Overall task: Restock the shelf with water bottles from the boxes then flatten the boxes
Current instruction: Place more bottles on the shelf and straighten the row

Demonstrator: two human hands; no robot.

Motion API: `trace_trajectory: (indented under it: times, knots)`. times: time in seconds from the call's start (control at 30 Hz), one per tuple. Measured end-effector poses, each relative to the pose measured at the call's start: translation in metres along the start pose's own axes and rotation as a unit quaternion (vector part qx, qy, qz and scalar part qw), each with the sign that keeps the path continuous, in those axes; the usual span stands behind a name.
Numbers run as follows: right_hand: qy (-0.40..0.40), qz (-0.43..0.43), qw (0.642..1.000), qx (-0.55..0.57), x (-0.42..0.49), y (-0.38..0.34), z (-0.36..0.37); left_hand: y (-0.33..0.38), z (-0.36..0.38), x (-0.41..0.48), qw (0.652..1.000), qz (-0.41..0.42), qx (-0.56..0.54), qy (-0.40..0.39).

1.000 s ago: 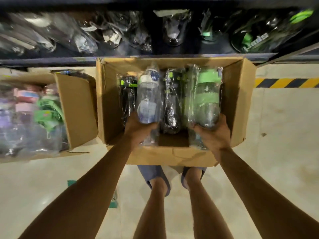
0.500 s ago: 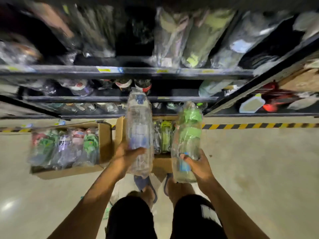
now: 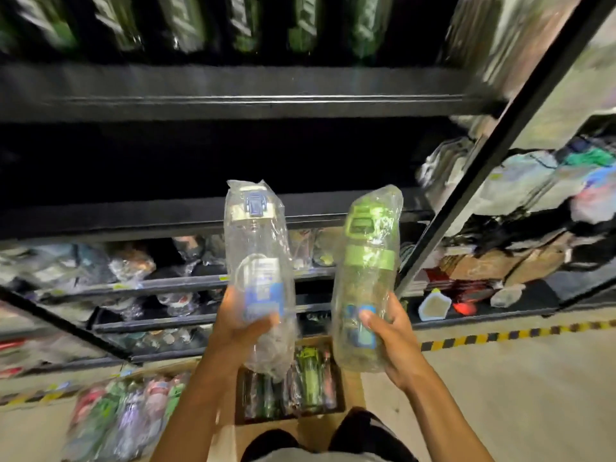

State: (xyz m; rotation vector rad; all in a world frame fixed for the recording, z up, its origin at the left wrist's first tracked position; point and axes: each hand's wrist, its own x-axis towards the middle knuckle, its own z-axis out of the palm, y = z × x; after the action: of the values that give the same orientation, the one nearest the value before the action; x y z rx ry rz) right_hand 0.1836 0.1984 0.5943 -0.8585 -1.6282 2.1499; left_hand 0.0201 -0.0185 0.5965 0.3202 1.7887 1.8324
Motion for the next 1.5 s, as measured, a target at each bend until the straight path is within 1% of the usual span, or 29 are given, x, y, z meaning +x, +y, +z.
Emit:
trace_trajectory:
  times: [0.13,0.2,0.3,0.37,0.47,0.53,0.6,0.73,0.9,0.97,1.0,1.13,1.2,1.33,1.4,1.5]
  knots:
    - [0.003,-0.098,0.995,-0.020,0.017,-0.065,-0.005,0.057,0.023,0.018,0.998,0.064,0.008,-0.027]
    - [0.014,-0.133,0.991,-0.021,0.029,-0.096,-0.010,0.079,0.038,0.026,0.996,0.086,0.006,-0.038]
    - [0.014,-0.179,0.984,0.008,0.053,-0.140,-0.020,0.109,0.064,0.042,0.992,0.116,0.002,-0.042]
    - [0.011,-0.189,0.981,0.046,0.075,-0.165,-0.034,0.127,0.084,0.056,0.989,0.139,0.000,-0.049]
    - [-0.035,-0.209,0.973,0.091,0.106,-0.203,-0.056,0.152,0.115,0.076,0.985,0.162,-0.011,-0.053]
    - [-0.072,-0.212,0.970,0.093,0.122,-0.232,-0.068,0.169,0.135,0.090,0.984,0.174,-0.014,-0.043]
    - [-0.099,-0.233,0.964,0.082,0.139,-0.261,-0.077,0.184,0.153,0.105,0.981,0.191,-0.025,-0.032]
    - [-0.048,-0.299,0.953,0.028,0.177,-0.320,-0.084,0.205,0.175,0.132,0.978,0.200,-0.047,-0.026]
    - [0.029,-0.385,0.917,-0.103,0.233,-0.384,-0.078,0.228,0.186,0.155,0.974,0.223,-0.046,-0.020]
    - [0.067,-0.385,0.905,-0.166,0.259,-0.400,-0.072,0.239,0.190,0.160,0.971,0.234,-0.038,-0.018]
    - [0.085,-0.382,0.902,-0.182,0.272,-0.405,-0.068,0.244,0.192,0.163,0.970,0.241,-0.031,-0.016]
    - [0.139,-0.384,0.900,-0.151,0.312,-0.416,-0.053,0.261,0.191,0.172,0.968,0.249,-0.008,-0.014]
    - [0.152,-0.383,0.901,-0.133,0.331,-0.415,-0.053,0.268,0.189,0.175,0.966,0.258,-0.002,-0.013]
    - [0.126,-0.322,0.930,-0.122,0.352,-0.411,-0.059,0.276,0.182,0.186,0.964,0.266,0.009,-0.017]
    - [0.106,-0.312,0.937,-0.119,0.351,-0.412,-0.059,0.279,0.180,0.192,0.963,0.267,0.018,-0.020]
    - [0.072,-0.287,0.944,-0.147,0.357,-0.413,-0.071,0.282,0.183,0.200,0.963,0.268,0.030,-0.019]
